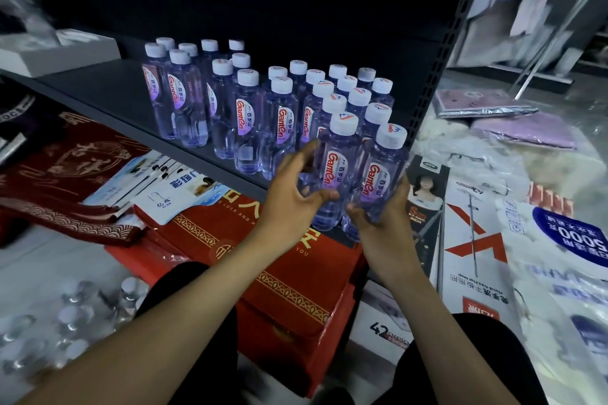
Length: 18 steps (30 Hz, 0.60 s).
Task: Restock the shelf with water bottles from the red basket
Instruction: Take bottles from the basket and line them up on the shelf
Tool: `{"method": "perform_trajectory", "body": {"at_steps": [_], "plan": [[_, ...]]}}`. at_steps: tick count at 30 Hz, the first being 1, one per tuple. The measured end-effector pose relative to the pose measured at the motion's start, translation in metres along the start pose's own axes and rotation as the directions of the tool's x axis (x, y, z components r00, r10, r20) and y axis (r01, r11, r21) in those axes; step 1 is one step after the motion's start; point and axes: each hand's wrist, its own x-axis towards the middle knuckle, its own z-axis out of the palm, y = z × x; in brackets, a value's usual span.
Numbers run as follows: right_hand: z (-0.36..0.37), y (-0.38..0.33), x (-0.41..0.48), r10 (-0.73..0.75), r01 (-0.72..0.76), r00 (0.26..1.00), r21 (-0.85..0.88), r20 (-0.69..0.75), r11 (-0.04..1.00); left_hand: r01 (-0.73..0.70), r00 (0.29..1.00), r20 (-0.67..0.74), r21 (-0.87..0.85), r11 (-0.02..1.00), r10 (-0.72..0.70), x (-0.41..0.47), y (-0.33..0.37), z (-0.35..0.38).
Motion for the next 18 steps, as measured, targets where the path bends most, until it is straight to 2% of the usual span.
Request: {"method": "perform_trajectory", "body": {"at_steps": [5,8,18], "plan": [[0.000,0.005,0.004,-0.024,0.024,1.000,-0.019,0.018,1.000,0.016,1.000,-0.007,0.147,0.989,-0.015,-0.004,-0.009,0.003],[0.000,0.004,0.004,-0.034,0.034,0.999,-0.025,0.014,0.999,0.020,1.000,0.000,0.180,0.984,-0.020,-0.007,-0.012,0.003],[0.004,0.006,0.016,-0.045,0.045,0.999,-0.032,0.009,0.998,0.040,0.999,0.005,0.148,0.988,-0.041,0.010,-0.013,0.001]]}}
